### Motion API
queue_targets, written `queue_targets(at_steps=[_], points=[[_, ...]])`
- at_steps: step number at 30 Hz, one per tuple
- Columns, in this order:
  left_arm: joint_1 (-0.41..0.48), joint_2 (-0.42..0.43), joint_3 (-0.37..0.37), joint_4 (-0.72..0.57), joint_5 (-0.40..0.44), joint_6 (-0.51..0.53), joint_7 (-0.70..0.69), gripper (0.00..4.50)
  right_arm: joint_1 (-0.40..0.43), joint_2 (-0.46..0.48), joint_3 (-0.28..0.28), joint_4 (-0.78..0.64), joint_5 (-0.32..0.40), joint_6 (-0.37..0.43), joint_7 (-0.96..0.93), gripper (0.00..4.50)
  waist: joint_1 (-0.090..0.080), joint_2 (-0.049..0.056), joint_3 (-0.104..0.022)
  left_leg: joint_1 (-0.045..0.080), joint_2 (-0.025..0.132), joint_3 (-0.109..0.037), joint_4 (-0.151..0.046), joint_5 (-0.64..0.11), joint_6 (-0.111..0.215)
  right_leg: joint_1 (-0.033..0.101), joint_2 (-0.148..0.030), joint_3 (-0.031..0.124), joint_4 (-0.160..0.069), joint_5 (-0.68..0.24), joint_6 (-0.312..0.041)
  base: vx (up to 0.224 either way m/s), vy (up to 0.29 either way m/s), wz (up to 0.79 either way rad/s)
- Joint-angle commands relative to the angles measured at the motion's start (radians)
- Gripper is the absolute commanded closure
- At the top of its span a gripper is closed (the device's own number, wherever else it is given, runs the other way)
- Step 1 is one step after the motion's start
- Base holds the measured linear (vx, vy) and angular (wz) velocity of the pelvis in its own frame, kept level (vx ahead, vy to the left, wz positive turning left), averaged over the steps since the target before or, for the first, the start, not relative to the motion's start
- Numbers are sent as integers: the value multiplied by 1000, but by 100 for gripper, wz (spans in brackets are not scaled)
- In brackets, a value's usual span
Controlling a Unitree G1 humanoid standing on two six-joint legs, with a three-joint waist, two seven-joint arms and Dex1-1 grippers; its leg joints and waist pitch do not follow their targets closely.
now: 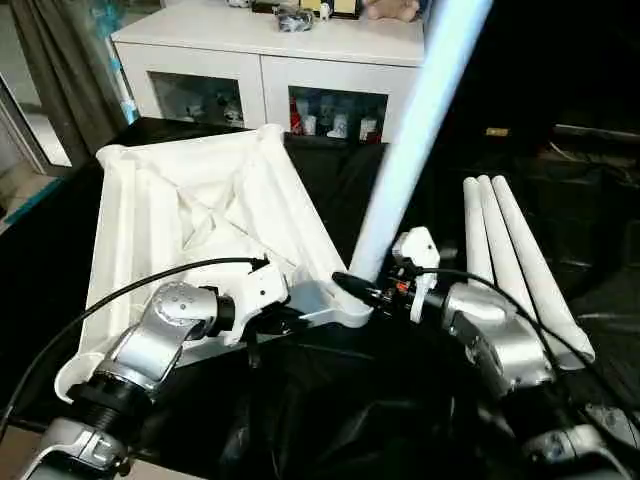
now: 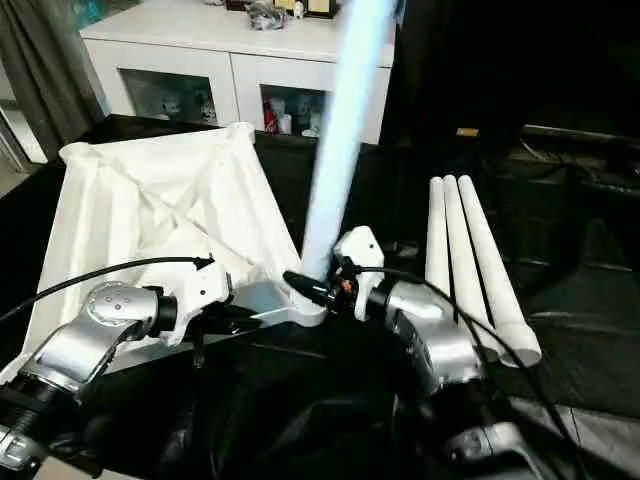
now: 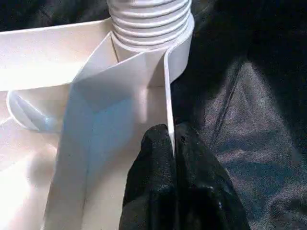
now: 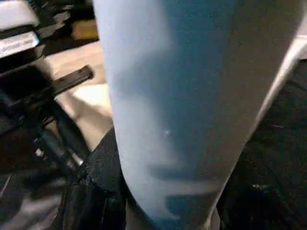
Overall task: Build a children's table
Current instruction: Move to table
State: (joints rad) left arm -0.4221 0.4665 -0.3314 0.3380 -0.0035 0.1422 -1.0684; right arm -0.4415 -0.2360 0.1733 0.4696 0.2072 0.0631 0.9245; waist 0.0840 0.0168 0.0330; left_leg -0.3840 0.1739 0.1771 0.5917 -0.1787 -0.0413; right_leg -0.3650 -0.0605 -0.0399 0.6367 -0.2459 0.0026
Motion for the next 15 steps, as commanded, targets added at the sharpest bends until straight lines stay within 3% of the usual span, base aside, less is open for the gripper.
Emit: queue_targets(at_steps=[1, 3, 4, 5, 7, 12, 15], points=[[-12, 5, -19, -36, 8, -19, -21, 450, 45, 3, 85, 81, -46, 59, 53, 259, -6, 2, -40, 23, 65, -26, -86, -269, -5, 11, -88, 51, -93, -176, -206, 0, 0, 0], [-7, 15, -30, -54, 5, -20, -45, 450, 41, -8, 92, 93, -40, 62, 96, 259, -8, -7, -33, 20, 65, -25, -89, -247, 8, 11, -84, 48, -91, -114, -212, 0, 0, 0], [-1, 35, -44, -77, -2, -25, -89, 450, 38, -20, 100, 108, -40, 62, 148, 259, -8, -8, -27, 20, 65, -25, -91, -253, 13, 8, -84, 48, -91, -109, -214, 0, 0, 0], [1, 42, -49, -86, -5, -27, -106, 450, 37, -25, 104, 115, -41, 58, 166, 259, -8, -6, -30, 21, 65, -25, -89, -258, 15, 10, -84, 48, -90, -107, -218, 0, 0, 0], [2, 55, -57, -102, -9, -27, -134, 450, 30, -36, 113, 136, -45, 42, 198, 259, -10, -4, -25, 23, 67, -25, -93, -264, 15, 7, -82, 47, -90, -94, -222, 0, 0, 0], [-14, 74, -56, -98, -10, -33, -167, 450, 8, -45, 118, 185, -68, -15, 239, 259, -12, -16, -16, 29, 69, -23, -100, -296, 2, 7, -84, 49, -96, -102, -233, 0, 0, 0], [-19, 78, -49, -94, -8, -29, -158, 450, 1, -35, 106, 200, -72, -30, 241, 259, -12, -18, -14, 31, 69, -22, -102, -298, 2, 7, -85, 50, -97, -106, -236, 0, 0, 0]])
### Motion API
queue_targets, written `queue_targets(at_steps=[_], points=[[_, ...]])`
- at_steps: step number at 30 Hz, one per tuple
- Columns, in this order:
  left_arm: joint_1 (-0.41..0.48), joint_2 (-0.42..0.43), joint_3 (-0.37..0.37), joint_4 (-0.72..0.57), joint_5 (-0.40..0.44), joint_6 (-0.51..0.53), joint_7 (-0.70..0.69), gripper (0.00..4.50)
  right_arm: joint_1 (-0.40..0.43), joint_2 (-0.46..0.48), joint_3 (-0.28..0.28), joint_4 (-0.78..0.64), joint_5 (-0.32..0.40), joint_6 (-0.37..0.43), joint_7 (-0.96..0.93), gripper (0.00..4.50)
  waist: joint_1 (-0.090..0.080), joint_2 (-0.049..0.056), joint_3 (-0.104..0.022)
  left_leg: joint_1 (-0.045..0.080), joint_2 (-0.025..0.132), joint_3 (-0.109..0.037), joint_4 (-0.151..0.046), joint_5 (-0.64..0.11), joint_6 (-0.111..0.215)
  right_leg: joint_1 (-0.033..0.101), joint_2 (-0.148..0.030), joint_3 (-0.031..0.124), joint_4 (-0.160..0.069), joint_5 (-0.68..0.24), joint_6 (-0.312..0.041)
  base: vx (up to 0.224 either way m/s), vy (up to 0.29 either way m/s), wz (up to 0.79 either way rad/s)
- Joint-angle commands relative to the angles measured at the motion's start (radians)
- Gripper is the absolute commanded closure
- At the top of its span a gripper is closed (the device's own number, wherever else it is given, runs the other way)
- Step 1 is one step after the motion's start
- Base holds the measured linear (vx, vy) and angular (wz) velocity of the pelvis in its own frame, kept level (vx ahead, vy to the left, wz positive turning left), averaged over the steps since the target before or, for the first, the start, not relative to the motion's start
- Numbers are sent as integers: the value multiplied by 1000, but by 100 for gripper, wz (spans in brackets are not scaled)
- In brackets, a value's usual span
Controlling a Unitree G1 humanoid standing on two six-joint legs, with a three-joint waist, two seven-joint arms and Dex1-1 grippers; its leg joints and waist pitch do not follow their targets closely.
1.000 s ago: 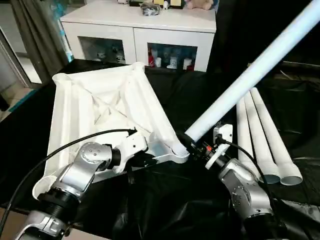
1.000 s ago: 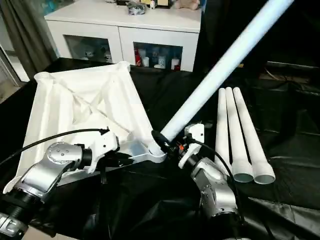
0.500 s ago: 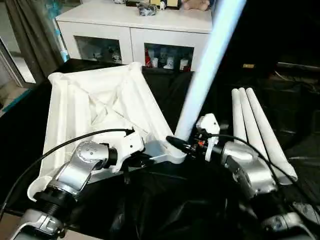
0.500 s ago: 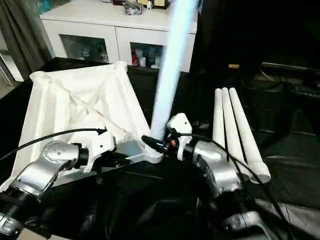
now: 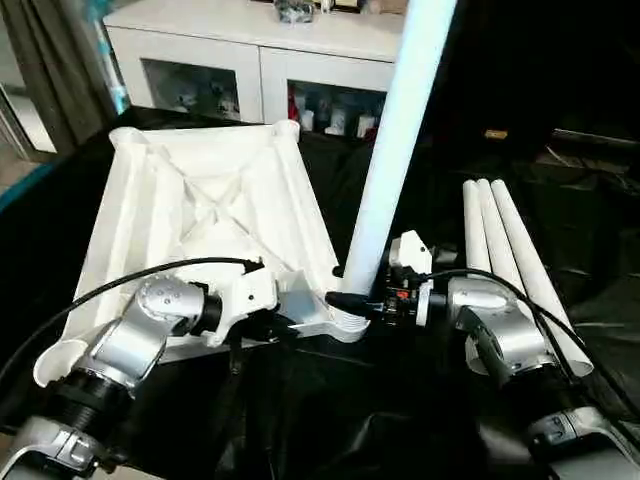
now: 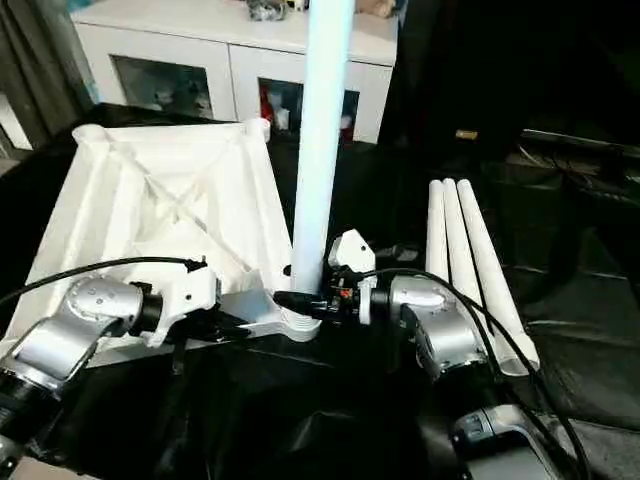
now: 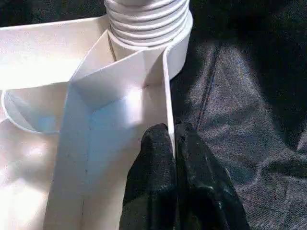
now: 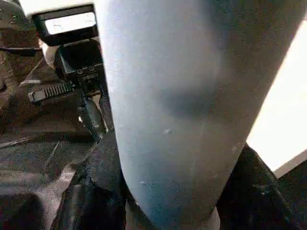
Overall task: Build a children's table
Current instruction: Move to table
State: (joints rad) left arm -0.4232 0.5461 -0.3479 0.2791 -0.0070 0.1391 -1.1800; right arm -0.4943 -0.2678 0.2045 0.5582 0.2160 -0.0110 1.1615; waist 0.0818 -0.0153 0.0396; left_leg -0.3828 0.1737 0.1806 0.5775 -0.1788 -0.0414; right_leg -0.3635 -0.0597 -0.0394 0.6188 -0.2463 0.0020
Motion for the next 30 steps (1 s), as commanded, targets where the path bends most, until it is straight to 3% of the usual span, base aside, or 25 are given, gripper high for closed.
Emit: queue_targets(at_steps=[1, 5, 7, 8, 9, 12, 14, 16, 18, 20, 21, 23, 26, 30], points=[[-18, -2, -32, -36, -4, -26, -46, 450, 53, -3, 75, 112, -81, 44, 4, 259, -8, 13, -20, 30, 69, -25, -88, -293, 3, 6, -87, 50, -80, -112, -236, 0, 0, 0], [-13, -11, -11, -48, -15, 7, -17, 450, 46, 22, 60, 146, -82, 22, -38, 259, -8, 8, -17, 31, 71, -26, -93, -311, -3, 4, -90, 51, -86, -168, -229, 0, 0, 0], [-13, -21, 1, -54, -15, 34, 7, 450, 32, 44, 46, 192, -109, -4, -134, 259, -13, 6, -4, 35, 70, -27, -99, -383, -28, -6, -95, 55, -99, -304, -213, 0, 0, 0], [-18, -29, 9, -55, -11, 57, 32, 450, 17, 61, 36, 229, -133, -14, -223, 259, -16, 3, -5, 35, 69, -32, -102, -404, -42, -3, -100, 55, -104, -380, -193, 0, 0, 0], [-29, -44, 17, -54, 5, 103, 79, 450, -4, 91, 18, 275, -153, -7, -349, 259, -23, 6, -2, 34, 69, -38, -107, -421, -57, -5, -101, 55, -107, -429, -179, 0, 0, 0], [-44, -65, 28, -50, 17, 149, 131, 450, -25, 121, -2, 312, -157, 9, -447, 259, -40, 4, 2, 35, 67, -51, -113, -500, -91, -10, -100, 49, -114, -519, -145, -37, 6, -11], [-91, -135, 44, -42, 57, 277, 257, 450, -77, 190, -33, 389, -153, 34, -618, 259, -48, 10, 4, 36, 67, -54, -117, -531, -101, -16, -97, 51, -115, -511, -144, -26, 12, -7], [-113, -171, 53, -31, 71, 329, 315, 450, -99, 221, -47, 420, -142, 54, -673, 259, -54, 8, 7, 43, 65, -54, -113, -560, -105, -24, -96, 51, -119, -517, -149, -56, 24, -13], [-165, -291, 79, 12, 87, 454, 476, 450, -163, 299, -89, 509, -110, 84, -810, 259, -56, 11, 9, 43, 63, -53, -112, -564, -102, -26, -96, 50, -120, -515, -151, 0, 0, 0], [-188, -356, 91, 48, 95, 486, 556, 450, -193, 336, -109, 549, -96, 92, -867, 259, -52, 15, 11, 50, 61, -55, -111, -585, -103, -29, -93, 46, -125, -494, -144, -30, 26, -7], [-189, -361, 92, 51, 96, 488, 562, 450, -196, 338, -110, 551, -96, 92, -872, 259, -54, 10, 12, 48, 61, -53, -112, -582, -98, -28, -92, 46, -128, -484, -142, 0, 0, 0], [-205, -413, 99, 85, 108, 503, 629, 450, -219, 363, -118, 579, -104, 91, -913, 259, -50, 11, 13, 47, 60, -51, -112, -569, -84, -29, -94, 47, -133, -471, -136, 0, 0, 0], [-209, -438, 95, 108, 125, 512, 664, 450, -235, 377, -120, 595, -112, 88, -925, 259, -44, 10, 15, 51, 60, -46, -111, -556, -67, -35, -97, 52, -141, -473, -131, 0, 0, 0], [-200, -434, 99, 104, 132, 532, 674, 450, -253, 385, -132, 622, -129, 76, -928, 259, -48, 12, 18, 48, 60, -53, -118, -600, -77, -34, -95, 45, -143, -505, -111, 0, 0, 0]])
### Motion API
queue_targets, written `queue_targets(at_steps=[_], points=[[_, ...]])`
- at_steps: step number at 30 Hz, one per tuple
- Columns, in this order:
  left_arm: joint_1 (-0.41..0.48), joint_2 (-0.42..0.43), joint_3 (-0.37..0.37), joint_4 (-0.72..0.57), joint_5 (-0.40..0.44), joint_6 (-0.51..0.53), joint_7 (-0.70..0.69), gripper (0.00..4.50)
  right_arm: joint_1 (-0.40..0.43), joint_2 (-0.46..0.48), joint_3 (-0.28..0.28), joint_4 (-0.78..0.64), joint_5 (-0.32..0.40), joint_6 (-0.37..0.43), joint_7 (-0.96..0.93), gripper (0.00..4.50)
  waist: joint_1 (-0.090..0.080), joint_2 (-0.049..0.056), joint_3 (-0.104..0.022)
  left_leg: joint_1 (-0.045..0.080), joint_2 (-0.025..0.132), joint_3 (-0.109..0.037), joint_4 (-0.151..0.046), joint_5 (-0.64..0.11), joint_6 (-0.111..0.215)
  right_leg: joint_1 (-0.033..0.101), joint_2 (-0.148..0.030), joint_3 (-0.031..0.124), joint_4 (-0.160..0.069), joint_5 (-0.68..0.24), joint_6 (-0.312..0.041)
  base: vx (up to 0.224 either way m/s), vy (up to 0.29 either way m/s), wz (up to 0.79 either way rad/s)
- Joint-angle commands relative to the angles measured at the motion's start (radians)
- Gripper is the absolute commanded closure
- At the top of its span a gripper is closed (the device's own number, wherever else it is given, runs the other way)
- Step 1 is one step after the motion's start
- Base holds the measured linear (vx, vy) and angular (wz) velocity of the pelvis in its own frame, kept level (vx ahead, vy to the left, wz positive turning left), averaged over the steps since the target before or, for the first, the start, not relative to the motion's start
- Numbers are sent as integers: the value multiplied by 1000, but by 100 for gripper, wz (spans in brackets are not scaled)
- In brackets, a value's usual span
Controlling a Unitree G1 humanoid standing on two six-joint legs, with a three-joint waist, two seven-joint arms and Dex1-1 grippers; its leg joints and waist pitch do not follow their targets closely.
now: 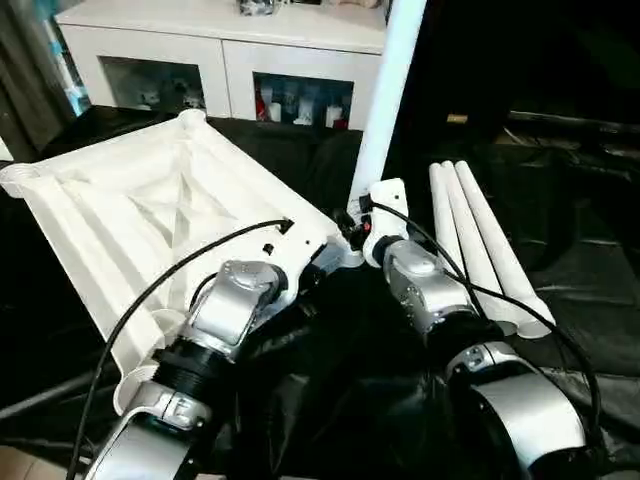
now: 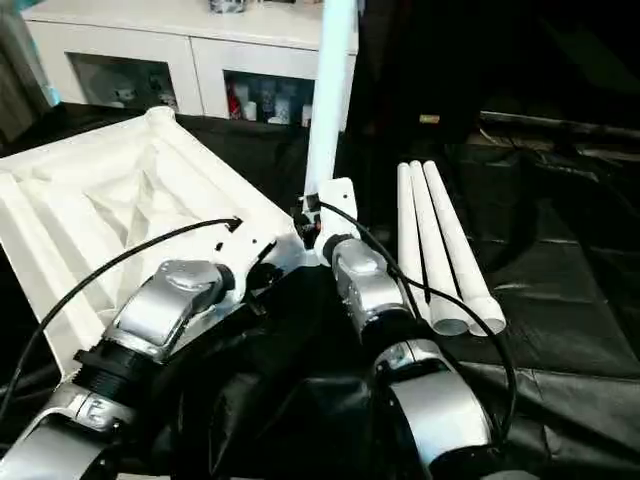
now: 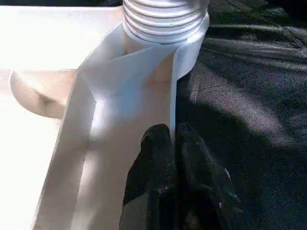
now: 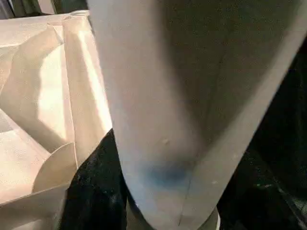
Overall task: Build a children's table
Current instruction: Move to table
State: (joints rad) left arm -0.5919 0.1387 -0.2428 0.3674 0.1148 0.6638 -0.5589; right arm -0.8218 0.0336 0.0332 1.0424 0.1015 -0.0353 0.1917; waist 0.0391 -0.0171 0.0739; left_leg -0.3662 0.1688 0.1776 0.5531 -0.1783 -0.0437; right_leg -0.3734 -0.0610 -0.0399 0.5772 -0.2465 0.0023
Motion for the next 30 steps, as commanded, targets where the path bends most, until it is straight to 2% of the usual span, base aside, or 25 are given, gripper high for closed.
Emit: queue_targets(at_steps=[1, 9, 16, 17, 19, 21, 24, 25, 26, 27, 28, 30], points=[[-30, -25, -5, 14, 10, 10, 54, 450, 73, 84, 37, 140, -15, 99, 41, 259, -6, 14, -16, 33, 65, -51, -94, -611, -76, -25, -94, 45, -102, -514, -108, 0, 0, 0], [-32, -6, 2, 13, 8, 8, 47, 450, 56, 95, 11, 157, -15, 70, 34, 259, -7, 15, -14, 39, 63, -54, -94, -660, -73, -39, -96, 47, -113, -563, -85, 0, 0, 0], [-31, 2, -2, 8, 5, 8, 37, 450, 41, 100, -9, 163, -19, 67, 44, 259, -9, 16, -12, 42, 62, -57, -98, -691, -73, -42, -95, 42, -117, -588, -72, 0, 0, 0], [-33, 3, -4, 8, 4, 6, 33, 450, 38, 103, -20, 165, -16, 68, 61, 225, -9, 17, -11, 42, 62, -56, -98, -690, -72, -42, -94, 42, -119, -585, -71, 0, 0, 0], [-35, 4, -8, 9, 2, 4, 29, 450, 34, 106, -33, 165, -10, 71, 82, 225, -9, 18, -12, 42, 62, -56, -100, -687, -70, -40, -96, 41, -120, -580, -72, 0, 0, 0], [-35, 5, -10, 9, 1, 3, 26, 450, 32, 106, -36, 165, -11, 70, 85, 184, -10, 18, -15, 37, 63, -57, -105, -669, -68, -32, -96, 39, -118, -554, -77, 0, 0, 0], [-37, 8, -13, 8, 0, -2, 19, 450, 25, 107, -44, 162, -6, 61, 92, 182, -8, 21, -15, 41, 63, -54, -104, -665, -67, -37, -97, 43, -120, -537, -89, 0, 0, 0], [-37, 9, -14, 9, 0, -4, 17, 450, 22, 107, -48, 161, -4, 59, 91, 147, -11, 20, -14, 36, 63, -56, -106, -667, -67, -32, -98, 39, -120, -542, -89, 0, 0, 0], [-39, 15, -18, 11, 0, -20, 7, 450, 16, 106, -53, 159, 1, 55, 99, 147, -14, 20, -15, 30, 63, -58, -108, -664, -67, -25, -96, 36, -117, -539, -89, 0, 0, 0], [-39, 16, -18, 11, 0, -21, 6, 450, 15, 106, -54, 159, 1, 54, 100, 138, -14, 19, -14, 30, 62, -57, -108, -664, -64, -26, -97, 35, -118, -546, -88, 0, 0, 0], [-38, 25, -22, 7, 0, -36, -6, 450, 8, 105, -64, 152, 11, 49, 114, 129, -12, 21, -14, 34, 62, -56, -106, -666, -60, -30, -101, 36, -123, -564, -87, 0, 0, 0], [-36, 35, -26, 0, -2, -54, -25, 450, 1, 102, -76, 144, 22, 42, 131, 116, -11, 23, -17, 36, 62, -56, -102, -653, -54, -28, -105, 35, -126, -573, -88, 0, 0, 0]])
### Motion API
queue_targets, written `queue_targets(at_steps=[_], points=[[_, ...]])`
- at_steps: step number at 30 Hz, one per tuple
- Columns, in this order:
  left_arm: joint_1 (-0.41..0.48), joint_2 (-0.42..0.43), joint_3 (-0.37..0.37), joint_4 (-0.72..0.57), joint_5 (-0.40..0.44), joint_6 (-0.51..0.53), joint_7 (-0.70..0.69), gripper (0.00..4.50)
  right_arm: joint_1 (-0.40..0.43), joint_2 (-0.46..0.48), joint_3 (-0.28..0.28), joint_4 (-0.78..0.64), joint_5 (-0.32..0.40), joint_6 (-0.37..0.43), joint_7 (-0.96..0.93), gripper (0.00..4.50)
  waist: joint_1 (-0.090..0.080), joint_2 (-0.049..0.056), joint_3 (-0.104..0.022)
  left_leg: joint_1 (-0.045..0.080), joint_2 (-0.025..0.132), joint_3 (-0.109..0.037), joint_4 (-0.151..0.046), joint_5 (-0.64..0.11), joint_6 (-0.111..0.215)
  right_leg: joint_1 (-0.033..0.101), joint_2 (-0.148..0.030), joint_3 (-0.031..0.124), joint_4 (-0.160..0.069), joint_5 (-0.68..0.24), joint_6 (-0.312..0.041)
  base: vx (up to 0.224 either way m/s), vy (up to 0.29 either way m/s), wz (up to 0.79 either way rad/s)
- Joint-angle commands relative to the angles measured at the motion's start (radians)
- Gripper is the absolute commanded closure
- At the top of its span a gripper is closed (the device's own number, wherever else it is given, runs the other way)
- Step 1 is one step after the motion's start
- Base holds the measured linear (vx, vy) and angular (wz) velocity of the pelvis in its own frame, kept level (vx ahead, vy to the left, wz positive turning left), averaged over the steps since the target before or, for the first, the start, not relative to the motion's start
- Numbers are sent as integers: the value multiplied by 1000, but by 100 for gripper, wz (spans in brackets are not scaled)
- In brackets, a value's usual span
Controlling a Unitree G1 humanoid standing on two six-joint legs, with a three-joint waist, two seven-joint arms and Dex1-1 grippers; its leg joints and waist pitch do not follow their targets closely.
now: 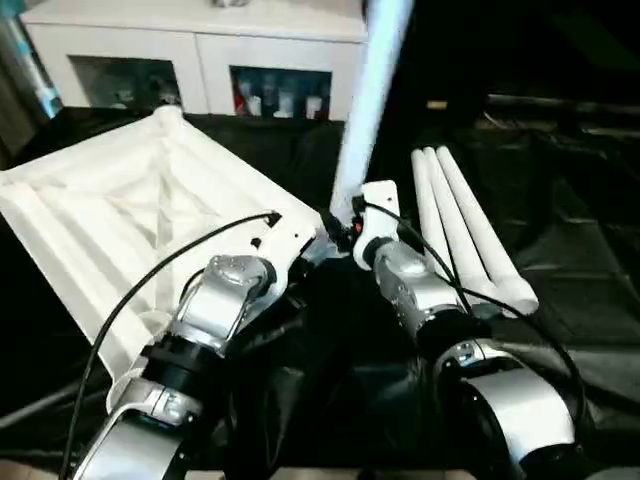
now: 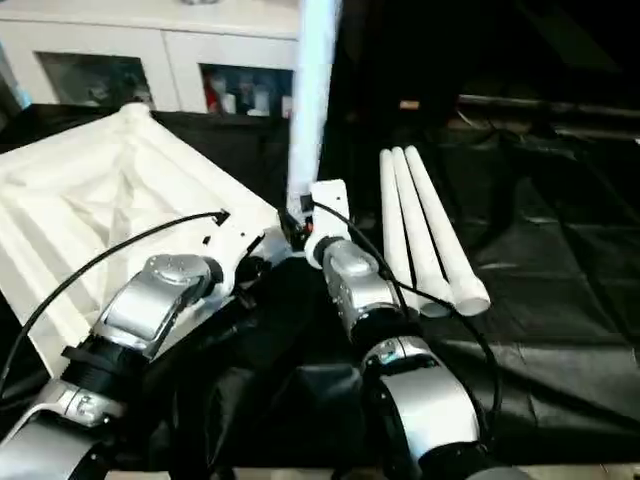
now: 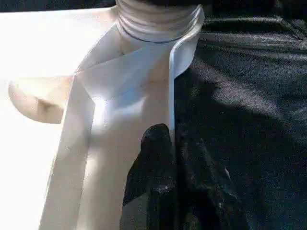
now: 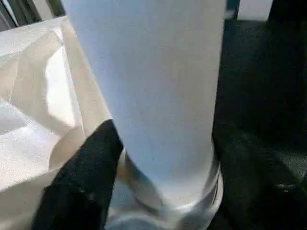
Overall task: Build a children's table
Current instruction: Move to table
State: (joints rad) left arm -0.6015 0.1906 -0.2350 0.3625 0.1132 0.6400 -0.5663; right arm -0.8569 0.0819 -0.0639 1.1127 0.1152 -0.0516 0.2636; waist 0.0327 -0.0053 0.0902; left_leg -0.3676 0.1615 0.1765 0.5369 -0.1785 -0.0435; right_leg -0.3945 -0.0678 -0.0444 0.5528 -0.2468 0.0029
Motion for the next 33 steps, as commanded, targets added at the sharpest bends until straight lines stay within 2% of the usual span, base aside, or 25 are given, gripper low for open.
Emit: queue_targets(at_steps=[1, 3, 4, 6, 8, 10, 12, 15, 18, 20, 21, 23, 24, 25, 26, 29, 31, 33], points=[[-24, -9, -38, 0, -2, -42, -31, 450, 31, 50, 11, 68, 9, 53, 70, 102, -5, 9, -34, 32, 70, -54, -87, -632, -49, -4, -98, 40, -101, -554, -95, 0, 0, 0], [-21, -4, -39, -4, -4, -46, -38, 450, 28, 48, 7, 65, 7, 48, 78, 89, -2, 7, -41, 21, 71, -51, -90, -563, -39, 7, -101, 43, -88, -492, -115, 0, 0, 0], [-18, 2, -42, -9, -5, -53, -47, 450, 25, 43, 8, 62, 4, 38, 88, 83, 2, 11, -44, 18, 74, -47, -89, -511, -36, 8, -102, 47, -83, -431, -138, 0, 0, 0], [-11, 12, -47, -20, -7, -61, -62, 450, 23, 36, 11, 54, 3, 27, 109, 49, 5, 12, -44, 26, 74, -38, -83, -482, -33, 1, -100, 50, -81, -379, -167, 0, 0, 0], [-4, 26, -52, -31, -10, -78, -82, 450, 23, 24, 18, 37, 1, 16, 141, 37, 7, 9, -48, 19, 73, -32, -81, -427, -18, 13, -102, 49, -76, -347, -181, 0, 0, 0], [1, 37, -56, -38, -14, -91, -100, 450, 26, 12, 27, 24, -3, 9, 167, 26, 10, 9, -52, 18, 74, -28, -77, -378, -5, 17, -102, 50, -73, -320, -188, 0, 0, 0], [10, 59, -60, -46, -19, -114, -131, 450, 33, -14, 40, -6, -15, -5, 212, 26, 12, 11, -57, 19, 75, -21, -74, -327, 7, 21, -97, 49, -65, -249, -209, 0, 0, 0], [18, 76, -63, -50, -20, -132, -154, 450, 40, -40, 46, -31, -20, -14, 243, 26, 15, 11, -59, 22, 75, -14, -68, -311, 21, 20, -96, 47, -67, -265, -215, 0, 0, 0], [27, 89, -66, -57, -22, -137, -168, 450, 49, -67, 51, -54, -28, -23, 267, 26, 25, 12, -64, 25, 78, -6, -60, -279, 20, 18, -93, 48, -61, -252, -225, 0, 0, 0], [32, 98, -70, -63, -22, -143, -180, 450, 56, -86, 57, -72, -37, -30, 284, 26, 32, 16, -73, 26, 78, 0, -54, -229, 25, 20, -87, 44, -50, -182, -242, 56, -32, 6], [32, 98, -70, -63, -22, -143, -180, 450, 56, -86, 57, -72, -37, -30, 284, 26, 33, 15, -74, 26, 78, 2, -52, -217, 28, 19, -85, 44, -47, -161, -247, 61, -30, 7], [36, 103, -73, -68, -24, -147, -191, 450, 62, -98, 62, -84, -44, -32, 298, 26, 35, 17, -75, 21, 78, 5, -44, -188, 35, 18, -81, 46, -32, -92, -273, 71, -21, 6], [39, 107, -77, -76, -26, -150, -203, 450, 66, -108, 66, -93, -47, -33, 312, 26, 35, 17, -78, 17, 77, 5, -41, -170, 38, 24, -80, 44, -25, -61, -280, 72, -16, 3], [42, 113, -80, -83, -29, -156, -216, 450, 69, -117, 68, -103, -47, -33, 322, 26, 39, 18, -87, 15, 76, 5, -34, -110, 51, 32, -79, 41, -11, 29, -295, 70, -7, -2], [43, 114, -80, -85, -30, -158, -220, 450, 69, -119, 68, -105, -47, -32, 325, 26, 40, 18, -90, 12, 73, 6, -27, -51, 75, 35, -76, 39, -1, 120, -309, 64, 3, -2], [53, 135, -88, -105, -32, -161, -246, 450, 75, -143, 71, -131, -39, -27, 363, 26, 47, 18, -97, 14, 70, 9, -17, -22, 110, 38, -74, 39, 10, 217, -333, 39, 5, 0], [59, 146, -88, -116, -36, -162, -257, 450, 78, -153, 73, -146, -31, -16, 405, 26, 47, 19, -102, 7, 70, 6, -10, 23, 129, 41, -72, 37, 21, 269, -338, 0, 0, 0], [67, 159, -88, -128, -39, -165, -271, 450, 85, -170, 83, -163, -36, -7, 445, 41, 49, 17, -99, 3, 70, 8, -5, 20, 142, 37, -73, 36, 22, 260, -339, 0, 0, 0]])
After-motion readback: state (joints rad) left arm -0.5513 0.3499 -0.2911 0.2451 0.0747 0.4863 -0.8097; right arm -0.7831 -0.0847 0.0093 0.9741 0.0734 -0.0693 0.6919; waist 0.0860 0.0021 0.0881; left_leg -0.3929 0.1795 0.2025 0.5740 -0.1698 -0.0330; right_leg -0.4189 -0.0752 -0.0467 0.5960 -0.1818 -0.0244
